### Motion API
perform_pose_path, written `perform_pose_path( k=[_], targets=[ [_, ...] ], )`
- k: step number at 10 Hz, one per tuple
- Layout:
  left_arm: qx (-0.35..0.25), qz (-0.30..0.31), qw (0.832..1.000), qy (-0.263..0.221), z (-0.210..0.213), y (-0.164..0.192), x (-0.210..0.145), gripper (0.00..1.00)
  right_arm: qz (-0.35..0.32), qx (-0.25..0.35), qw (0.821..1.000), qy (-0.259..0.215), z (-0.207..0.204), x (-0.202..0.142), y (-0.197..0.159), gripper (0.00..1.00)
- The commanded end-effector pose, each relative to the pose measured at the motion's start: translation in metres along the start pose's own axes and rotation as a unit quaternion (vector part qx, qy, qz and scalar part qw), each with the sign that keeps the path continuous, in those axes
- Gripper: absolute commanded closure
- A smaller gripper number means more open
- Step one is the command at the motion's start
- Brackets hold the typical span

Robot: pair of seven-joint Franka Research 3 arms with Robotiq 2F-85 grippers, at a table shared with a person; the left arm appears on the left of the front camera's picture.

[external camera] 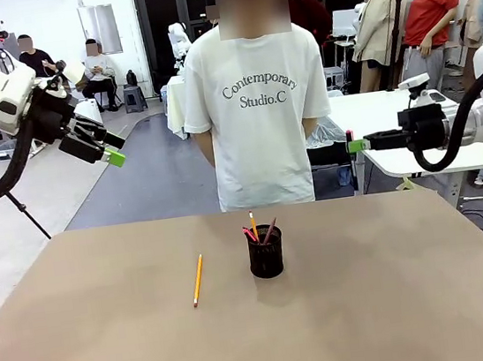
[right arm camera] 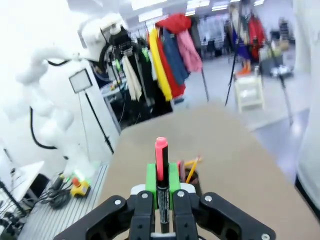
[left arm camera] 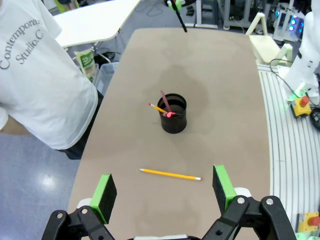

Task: Place the pens into the pen holder.
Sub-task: Pick up a writing instrument from the table and place it into the Pen holder.

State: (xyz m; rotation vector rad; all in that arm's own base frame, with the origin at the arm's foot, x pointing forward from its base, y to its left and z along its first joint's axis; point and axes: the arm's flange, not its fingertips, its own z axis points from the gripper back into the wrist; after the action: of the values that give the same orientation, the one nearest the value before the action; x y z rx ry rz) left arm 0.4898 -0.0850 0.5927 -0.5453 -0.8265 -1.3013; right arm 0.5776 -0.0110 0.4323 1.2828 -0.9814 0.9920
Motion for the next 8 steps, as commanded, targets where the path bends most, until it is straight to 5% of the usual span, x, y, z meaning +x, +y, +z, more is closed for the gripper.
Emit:
perform_pose_path(
  k=[1,8],
  targets=[
    [0.001,-0.001,1.0,0.002,0.0007,-0.0007,0.0005,0.0,0.06,-0.021,0.998,-0.028,-0.0128,0.0123,0.0022,1.0],
    [0.001,-0.001,1.0,0.002,0.0007,-0.0007,0.0005,0.0,0.047,-0.014,0.998,-0.036,-0.009,0.0188,-0.0002,1.0]
  ],
)
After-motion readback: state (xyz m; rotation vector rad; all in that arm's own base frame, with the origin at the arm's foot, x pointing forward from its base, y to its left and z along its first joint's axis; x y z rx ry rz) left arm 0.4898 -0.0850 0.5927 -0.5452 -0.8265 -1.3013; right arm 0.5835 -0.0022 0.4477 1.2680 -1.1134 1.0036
